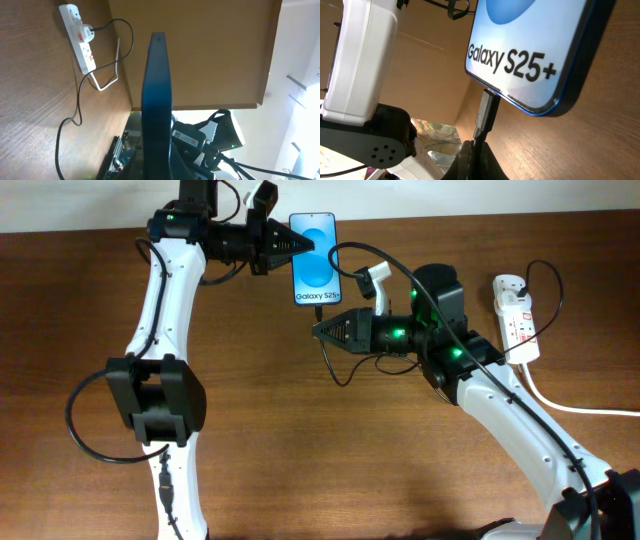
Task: Plug charger to phone and switch on socket
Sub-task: 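Push the cable connector up into the phone's bottom port with the right gripper, then release the cable and lower the phone onto the table with the left gripper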
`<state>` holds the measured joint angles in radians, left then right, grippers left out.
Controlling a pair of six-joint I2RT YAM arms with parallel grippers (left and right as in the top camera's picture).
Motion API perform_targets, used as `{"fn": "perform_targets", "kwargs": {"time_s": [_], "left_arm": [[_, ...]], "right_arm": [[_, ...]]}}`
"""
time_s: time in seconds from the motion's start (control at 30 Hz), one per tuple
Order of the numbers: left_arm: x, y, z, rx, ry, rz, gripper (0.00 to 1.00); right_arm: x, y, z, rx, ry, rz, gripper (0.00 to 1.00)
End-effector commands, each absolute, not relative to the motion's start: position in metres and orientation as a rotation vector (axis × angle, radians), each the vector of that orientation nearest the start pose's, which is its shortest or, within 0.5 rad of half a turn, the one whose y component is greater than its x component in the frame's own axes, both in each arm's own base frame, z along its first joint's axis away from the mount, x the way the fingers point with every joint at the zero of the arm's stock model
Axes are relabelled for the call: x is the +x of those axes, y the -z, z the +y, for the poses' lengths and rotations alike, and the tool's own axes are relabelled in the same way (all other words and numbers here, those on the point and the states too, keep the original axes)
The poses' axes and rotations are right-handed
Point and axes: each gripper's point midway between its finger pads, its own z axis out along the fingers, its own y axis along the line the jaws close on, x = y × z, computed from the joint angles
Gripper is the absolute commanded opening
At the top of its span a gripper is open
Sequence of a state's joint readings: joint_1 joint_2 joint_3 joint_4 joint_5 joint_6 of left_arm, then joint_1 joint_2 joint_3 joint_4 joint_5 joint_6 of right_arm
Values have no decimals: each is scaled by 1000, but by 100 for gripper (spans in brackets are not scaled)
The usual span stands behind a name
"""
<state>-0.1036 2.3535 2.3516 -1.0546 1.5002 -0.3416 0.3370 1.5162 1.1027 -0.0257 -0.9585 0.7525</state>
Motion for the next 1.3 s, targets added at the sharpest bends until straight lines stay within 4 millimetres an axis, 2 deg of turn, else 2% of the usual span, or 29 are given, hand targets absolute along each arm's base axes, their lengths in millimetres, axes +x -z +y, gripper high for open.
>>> {"fn": "perform_targets", "kwargs": {"time_s": [0.0,0.1,0.3,0.57,0.77,0.97,1.0,1.03,1.07,1.1,1.27], "left_arm": [[460,-300,-233,333,2204,2172,0],[459,-300,-234,335,2205,2173,0],[458,-300,-237,341,2207,2174,0],[458,-300,-237,341,2207,2174,0],[458,-300,-237,338,2209,2177,0],[458,-300,-237,338,2209,2176,0],[458,-300,-237,338,2209,2177,0],[458,-300,-237,339,2209,2176,0],[458,-300,-236,339,2208,2176,0],[458,-300,-236,337,2207,2176,0],[462,-298,-231,323,2183,2182,0]], "right_arm": [[371,-253,248,-130,-1490,2162,4],[379,-254,239,-107,-1477,2148,4],[386,-250,241,-95,-1489,2138,4],[388,-255,241,-95,-1496,2112,4],[397,-256,224,-61,-1486,2101,4],[396,-257,225,-67,-1490,2098,4],[396,-257,226,-68,-1492,2099,11],[395,-257,226,-69,-1496,2103,33],[394,-257,226,-73,-1501,2103,43],[392,-257,227,-83,-1512,2104,50],[384,-255,230,-97,-1554,2132,54]]}}
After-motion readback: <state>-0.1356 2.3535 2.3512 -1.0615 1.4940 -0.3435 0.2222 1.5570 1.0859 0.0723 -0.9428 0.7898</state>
